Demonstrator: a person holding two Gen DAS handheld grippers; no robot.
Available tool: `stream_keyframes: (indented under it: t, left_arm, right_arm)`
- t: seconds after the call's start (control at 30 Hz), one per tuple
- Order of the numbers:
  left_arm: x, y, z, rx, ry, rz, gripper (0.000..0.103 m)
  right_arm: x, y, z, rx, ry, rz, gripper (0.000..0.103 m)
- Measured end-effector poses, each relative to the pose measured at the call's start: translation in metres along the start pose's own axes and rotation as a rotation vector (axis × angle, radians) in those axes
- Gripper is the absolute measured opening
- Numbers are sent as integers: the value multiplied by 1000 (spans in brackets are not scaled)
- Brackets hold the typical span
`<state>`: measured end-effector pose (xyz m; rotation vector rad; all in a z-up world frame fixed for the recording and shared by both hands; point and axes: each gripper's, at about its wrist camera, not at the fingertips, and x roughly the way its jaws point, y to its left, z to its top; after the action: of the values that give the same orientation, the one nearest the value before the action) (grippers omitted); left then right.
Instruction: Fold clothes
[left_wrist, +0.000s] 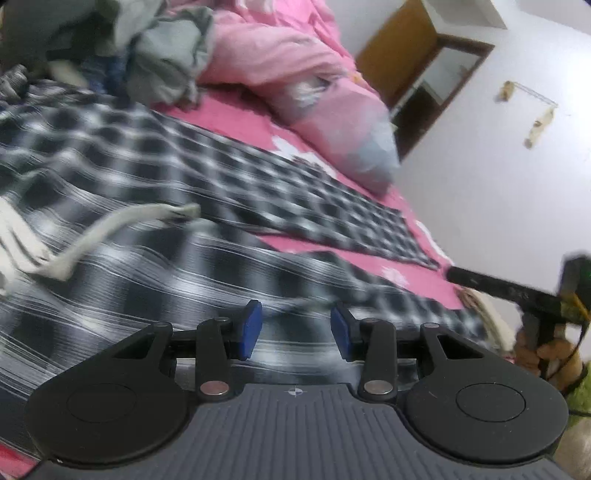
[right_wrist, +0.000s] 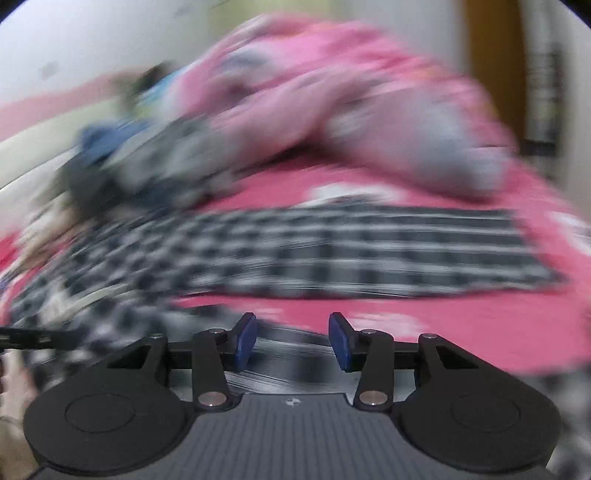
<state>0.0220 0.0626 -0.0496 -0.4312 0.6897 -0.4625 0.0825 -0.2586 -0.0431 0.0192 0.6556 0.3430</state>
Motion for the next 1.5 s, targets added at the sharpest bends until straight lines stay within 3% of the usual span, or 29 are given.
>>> stream_keyframes:
  t: [0.17, 0.37, 0.47, 0.5, 0.53, 0.7, 0.87, 0.93, 1.1, 1.2, 1.33, 1.4, 1.47, 1.5]
  left_arm:
    - [8, 4, -4, 73, 11, 58, 41]
    - [8, 21, -16, 108, 35, 77, 41]
    - [7, 28, -18, 101, 23, 66, 40]
    - [6, 30, -18, 101, 16, 65, 40]
    - [6, 31, -18, 104, 8, 69, 40]
    - [5, 30, -16, 145, -25, 118, 40]
    - [7, 30, -18, 168, -24, 151, 40]
    - [7, 26, -19, 191, -24, 167, 40]
    - [6, 19, -20, 240, -22, 203, 40]
    - [6, 16, -18, 252, -21, 221, 40]
    - [7, 9, -14, 265, -16, 249, 40]
    - [8, 6, -13, 272, -14, 264, 40]
    - [9, 2, -12, 280, -7, 277, 41]
    - [9, 1, -12, 285, -3, 283, 41]
  right_arm:
    - [81, 43, 38, -86, 135, 199, 44]
    - [151, 62, 49, -90, 343, 275, 44]
    - [168, 70, 43, -129, 423, 279, 27]
    - [167, 76, 43, -174, 421, 275, 5]
    - [165, 81, 44, -212, 414, 264, 2]
    - [167, 98, 55, -311, 291, 182, 2]
    - [191, 81, 44, -242, 236, 187, 2]
    - [185, 66, 49, -151, 221, 181, 15]
    - [103, -8, 69, 175, 54, 86, 16]
    - [34, -50, 64, 279, -21, -7, 19]
    - [-7, -78, 31, 288, 81, -47, 19]
    - [-4, -79, 8, 289, 171, -17, 19]
    - [11, -87, -13, 323, 201, -68, 18]
    - [19, -91, -24, 343, 209, -102, 10]
